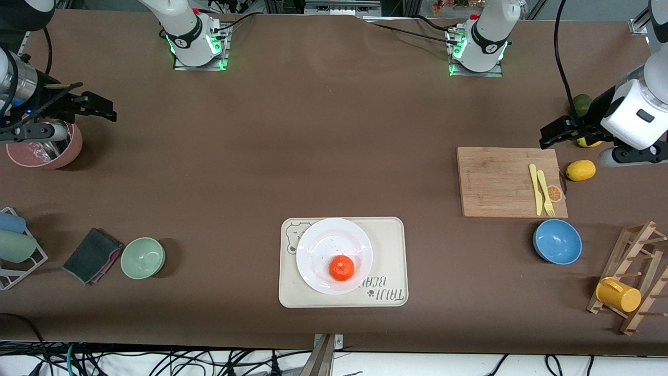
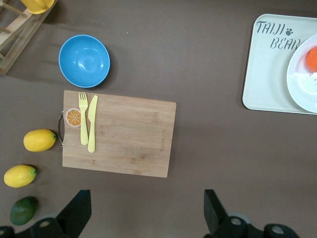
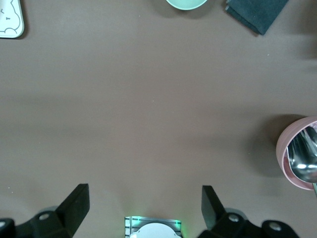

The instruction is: Place orange and plate with both arms

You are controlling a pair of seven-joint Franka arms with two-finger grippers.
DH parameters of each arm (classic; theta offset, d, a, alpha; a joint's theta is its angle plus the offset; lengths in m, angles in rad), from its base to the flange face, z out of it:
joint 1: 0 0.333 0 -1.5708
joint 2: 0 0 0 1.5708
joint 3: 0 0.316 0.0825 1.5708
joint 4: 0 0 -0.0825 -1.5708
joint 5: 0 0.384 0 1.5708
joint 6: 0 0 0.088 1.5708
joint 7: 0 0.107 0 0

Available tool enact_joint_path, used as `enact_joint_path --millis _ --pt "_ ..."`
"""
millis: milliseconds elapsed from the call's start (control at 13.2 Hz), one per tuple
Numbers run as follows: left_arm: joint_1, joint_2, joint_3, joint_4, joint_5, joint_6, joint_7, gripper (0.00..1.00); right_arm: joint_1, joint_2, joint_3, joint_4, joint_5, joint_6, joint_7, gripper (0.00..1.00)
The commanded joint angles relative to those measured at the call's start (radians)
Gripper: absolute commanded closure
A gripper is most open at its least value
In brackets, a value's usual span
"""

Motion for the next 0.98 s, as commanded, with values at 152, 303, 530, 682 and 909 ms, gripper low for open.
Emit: enact_joint_path --millis 152,303,530,682,909 --pt "0.004 -0.001 0.0 0.004 -0.004 -0.014 0.013 0.0 -0.024 0.0 0.006 0.058 -0.01 -0.049 0.016 0.0" --pt "0.004 -0.001 0.0 0.004 0.005 -0.014 0.013 0.0 -0.024 0.003 0.003 0.06 -0.014 -0.049 0.018 0.0" --pt "0.002 -0.001 0.0 0.003 0.007 -0.017 0.013 0.0 -0.027 0.017 0.003 0.061 -0.015 -0.049 0.022 0.0" --pt "0.004 -0.003 0.0 -0.005 0.008 -0.017 0.015 0.0 -0.027 0.017 0.003 0.061 -0.018 -0.044 0.022 0.0" --pt "0.004 -0.012 -0.003 -0.022 0.01 -0.015 0.015 0.0 -0.029 0.019 0.003 0.061 -0.032 -0.041 0.022 0.0"
